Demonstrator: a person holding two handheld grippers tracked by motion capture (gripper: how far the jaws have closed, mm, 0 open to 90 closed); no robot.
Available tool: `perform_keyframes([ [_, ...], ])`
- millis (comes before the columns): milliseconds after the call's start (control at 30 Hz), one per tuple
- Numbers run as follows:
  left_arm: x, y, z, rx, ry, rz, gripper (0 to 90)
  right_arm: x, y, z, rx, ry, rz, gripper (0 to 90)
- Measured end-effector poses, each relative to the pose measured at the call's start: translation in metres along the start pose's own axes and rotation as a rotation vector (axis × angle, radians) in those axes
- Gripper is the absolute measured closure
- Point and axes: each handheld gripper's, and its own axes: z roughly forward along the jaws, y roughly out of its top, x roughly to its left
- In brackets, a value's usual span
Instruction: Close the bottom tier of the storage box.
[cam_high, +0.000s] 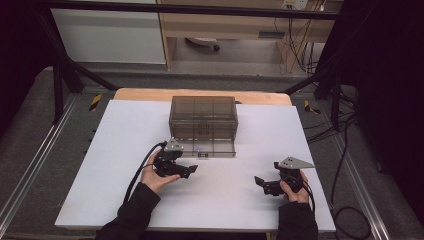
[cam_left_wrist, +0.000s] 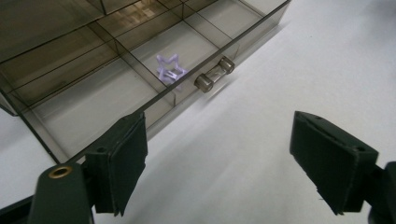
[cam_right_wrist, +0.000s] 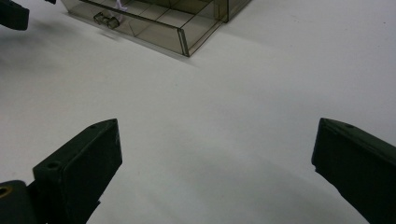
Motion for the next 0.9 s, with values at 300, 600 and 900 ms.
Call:
perform_keyframes([
  [300, 0.0000, -0.0009, 0.0021, 0.000, -0.003, -0.009, 25.2, 0.0001, -0.0001, 0.0002, 0.001, 0.003, -0.002, 2.1],
  [600, 0.0012, -0.0013, 0.0041, -0.010, -0.007, -0.018, 35.3, -0.0002, -0.0004, 0.0002, 0.002, 0.003, 0.000, 2.1],
  [900, 0.0021, -0.0021, 0.0072, -0.004, -0.006, -0.026, 49.5, -0.0004, -0.0005, 0.0007, 0.001, 0.002, -0.002, 2.1],
])
